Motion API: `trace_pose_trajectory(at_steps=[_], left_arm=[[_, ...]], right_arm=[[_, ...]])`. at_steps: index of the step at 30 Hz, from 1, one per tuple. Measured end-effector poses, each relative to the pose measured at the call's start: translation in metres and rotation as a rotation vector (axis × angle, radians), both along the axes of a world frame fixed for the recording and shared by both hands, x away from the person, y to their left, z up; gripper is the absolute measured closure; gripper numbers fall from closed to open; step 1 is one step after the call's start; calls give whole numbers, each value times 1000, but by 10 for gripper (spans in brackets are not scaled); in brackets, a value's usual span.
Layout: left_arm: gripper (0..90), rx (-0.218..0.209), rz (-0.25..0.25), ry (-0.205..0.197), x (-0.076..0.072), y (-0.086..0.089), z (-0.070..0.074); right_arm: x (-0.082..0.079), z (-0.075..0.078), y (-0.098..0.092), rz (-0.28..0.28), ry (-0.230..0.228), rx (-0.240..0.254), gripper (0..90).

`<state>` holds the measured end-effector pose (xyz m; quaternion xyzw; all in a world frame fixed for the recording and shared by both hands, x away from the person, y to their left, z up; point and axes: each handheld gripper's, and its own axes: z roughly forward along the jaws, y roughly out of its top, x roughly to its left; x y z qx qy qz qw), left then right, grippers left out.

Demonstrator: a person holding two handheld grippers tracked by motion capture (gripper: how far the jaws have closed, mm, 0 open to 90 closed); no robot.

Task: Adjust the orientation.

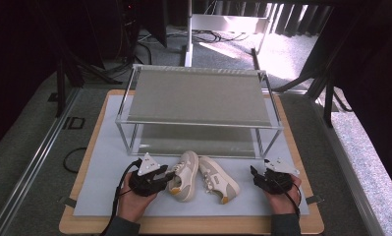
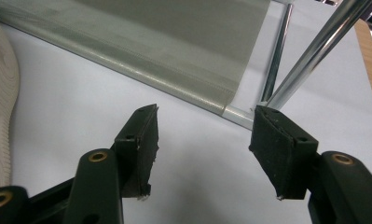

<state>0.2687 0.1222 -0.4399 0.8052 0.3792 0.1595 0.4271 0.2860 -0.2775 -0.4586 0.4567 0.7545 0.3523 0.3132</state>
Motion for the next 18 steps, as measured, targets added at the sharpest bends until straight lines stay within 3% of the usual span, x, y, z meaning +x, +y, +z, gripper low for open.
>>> trace_pose_trajectory(at_steps=[8,11,18], left_arm=[[639,10,9,34,6,-5,-9],[738,-25,-3,47,7,-4,-10],[795,-81,-1,74,9,0,-11]], right_arm=[[0,-1,0,-1,1,-5,410],[0,-1,1,-1,-3,-12,410],[0,-1,0,-2,-1,-11,410]])
